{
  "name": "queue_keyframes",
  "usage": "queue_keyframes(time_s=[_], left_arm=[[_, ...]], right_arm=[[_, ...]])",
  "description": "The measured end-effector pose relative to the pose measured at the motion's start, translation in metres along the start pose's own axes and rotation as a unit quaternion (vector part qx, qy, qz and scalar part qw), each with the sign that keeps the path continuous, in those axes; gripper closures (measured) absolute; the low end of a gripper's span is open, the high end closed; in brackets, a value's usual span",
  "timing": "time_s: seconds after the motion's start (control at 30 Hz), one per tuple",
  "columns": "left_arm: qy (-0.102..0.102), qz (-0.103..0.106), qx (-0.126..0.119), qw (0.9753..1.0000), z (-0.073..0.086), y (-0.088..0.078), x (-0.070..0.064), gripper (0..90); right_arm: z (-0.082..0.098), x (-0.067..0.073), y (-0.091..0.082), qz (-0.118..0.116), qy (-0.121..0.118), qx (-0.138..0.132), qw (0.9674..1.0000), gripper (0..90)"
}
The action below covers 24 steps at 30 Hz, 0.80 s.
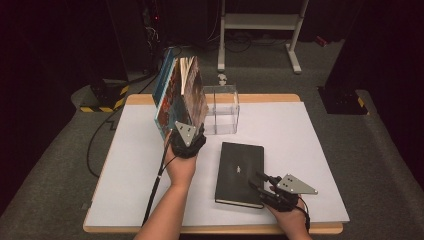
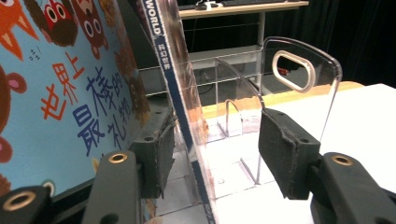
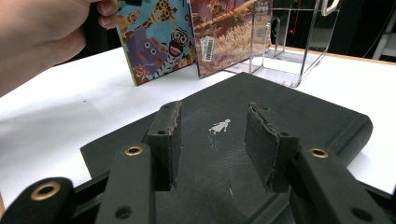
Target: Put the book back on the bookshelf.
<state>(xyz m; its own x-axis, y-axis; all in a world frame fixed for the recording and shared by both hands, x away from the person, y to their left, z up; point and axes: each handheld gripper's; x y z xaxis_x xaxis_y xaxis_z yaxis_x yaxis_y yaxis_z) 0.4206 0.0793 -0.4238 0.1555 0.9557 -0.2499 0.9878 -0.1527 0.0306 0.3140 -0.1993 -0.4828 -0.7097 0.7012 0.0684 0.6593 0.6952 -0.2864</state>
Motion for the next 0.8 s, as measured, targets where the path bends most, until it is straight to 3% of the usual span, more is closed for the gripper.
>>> queue_keyframes(time_s=[0.23, 0.43, 0.5, 0.6, 0.8], left_arm=[[-0.006, 0.012, 0.003, 0.9999, -0.002, -0.007, -0.003, 42.6], [-0.013, 0.037, 0.031, 0.9988, 0.002, -0.018, -0.006, 39.7], [-0.011, 0.055, 0.046, 0.9974, 0.007, -0.025, -0.006, 37.9], [-0.016, 0.076, 0.049, 0.9958, 0.012, -0.032, -0.006, 36.8], [-0.022, 0.102, 0.078, 0.9915, 0.022, -0.047, 0.000, 35.5]], right_arm=[[0.000, 0.000, 0.000, 0.000, 0.000, 0.000, 1.0000, 55.9], [0.000, 0.000, 0.000, 0.001, 0.000, 0.001, 1.0000, 55.8], [0.000, 0.000, 0.000, 0.001, 0.000, 0.000, 1.0000, 55.6], [0.000, 0.000, 0.000, 0.002, 0.000, 0.001, 1.0000, 55.2], [0.001, -0.002, 0.000, 0.007, 0.003, 0.003, 1.0000, 53.0]])
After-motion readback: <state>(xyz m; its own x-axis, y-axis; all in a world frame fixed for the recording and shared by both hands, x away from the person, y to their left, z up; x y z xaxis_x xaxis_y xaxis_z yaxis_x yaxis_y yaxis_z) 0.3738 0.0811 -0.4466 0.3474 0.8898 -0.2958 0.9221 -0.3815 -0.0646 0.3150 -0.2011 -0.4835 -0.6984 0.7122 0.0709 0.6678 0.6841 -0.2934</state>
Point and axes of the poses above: each handheld gripper's, and its own axes: y roughly forward along the jaws, z roughly out of its underside, x roughly to its left, and after that the axes turned 1 degree about z, right-handed
